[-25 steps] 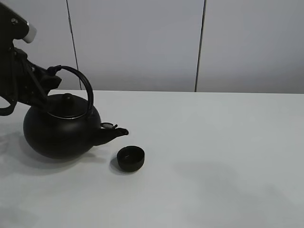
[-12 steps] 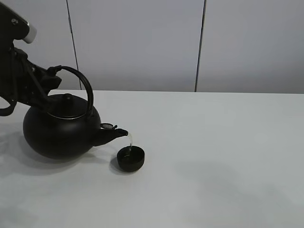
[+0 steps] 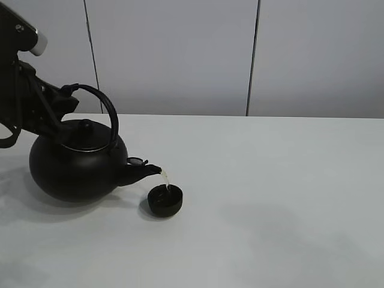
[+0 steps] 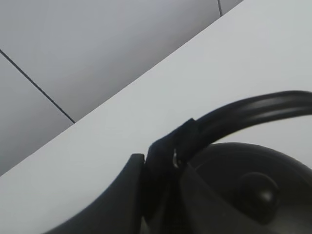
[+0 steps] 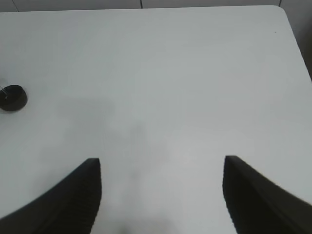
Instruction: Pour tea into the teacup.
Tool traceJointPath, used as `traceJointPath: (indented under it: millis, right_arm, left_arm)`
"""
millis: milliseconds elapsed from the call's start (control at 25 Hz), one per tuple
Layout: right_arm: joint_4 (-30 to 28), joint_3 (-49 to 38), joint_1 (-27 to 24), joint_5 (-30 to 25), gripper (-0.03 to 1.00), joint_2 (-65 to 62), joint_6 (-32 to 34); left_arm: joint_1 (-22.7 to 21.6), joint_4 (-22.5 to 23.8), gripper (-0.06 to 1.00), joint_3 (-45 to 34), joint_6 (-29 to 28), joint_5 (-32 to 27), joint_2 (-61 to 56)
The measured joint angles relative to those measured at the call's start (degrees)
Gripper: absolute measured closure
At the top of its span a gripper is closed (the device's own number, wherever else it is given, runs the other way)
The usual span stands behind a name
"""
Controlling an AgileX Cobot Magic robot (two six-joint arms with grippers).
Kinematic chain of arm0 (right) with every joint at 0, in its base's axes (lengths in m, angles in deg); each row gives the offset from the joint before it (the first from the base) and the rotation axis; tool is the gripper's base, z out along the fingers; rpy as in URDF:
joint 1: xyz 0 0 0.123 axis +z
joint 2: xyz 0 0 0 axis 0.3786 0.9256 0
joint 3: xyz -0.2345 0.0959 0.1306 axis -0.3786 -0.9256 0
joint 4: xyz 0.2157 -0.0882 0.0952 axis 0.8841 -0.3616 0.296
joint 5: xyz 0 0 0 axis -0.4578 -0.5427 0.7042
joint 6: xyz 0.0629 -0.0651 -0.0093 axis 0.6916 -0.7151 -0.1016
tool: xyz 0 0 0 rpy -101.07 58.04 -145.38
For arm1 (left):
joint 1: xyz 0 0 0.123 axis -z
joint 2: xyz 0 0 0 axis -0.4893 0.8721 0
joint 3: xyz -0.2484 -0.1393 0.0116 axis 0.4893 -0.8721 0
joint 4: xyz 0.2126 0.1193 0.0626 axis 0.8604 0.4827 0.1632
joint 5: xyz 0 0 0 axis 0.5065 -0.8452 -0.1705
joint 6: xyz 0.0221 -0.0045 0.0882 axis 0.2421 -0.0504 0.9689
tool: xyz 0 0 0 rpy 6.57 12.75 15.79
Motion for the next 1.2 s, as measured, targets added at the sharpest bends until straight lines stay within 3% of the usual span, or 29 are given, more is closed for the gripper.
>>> traceJointPath:
  millis: [680,1200]
  right_arm:
    - [0.0,0.0,0.0,-0.1,0.48,0.0,0.0]
    - [0.0,0.0,0.0,-0.1,0.48,0.0,0.0]
  left_arm:
    - [0.0,-0.9,0.83,-0.2,-20.5,1.1,0.0]
    - [-6.5,-1.5,0.83,-12.0,-22.9,18.7,0.0]
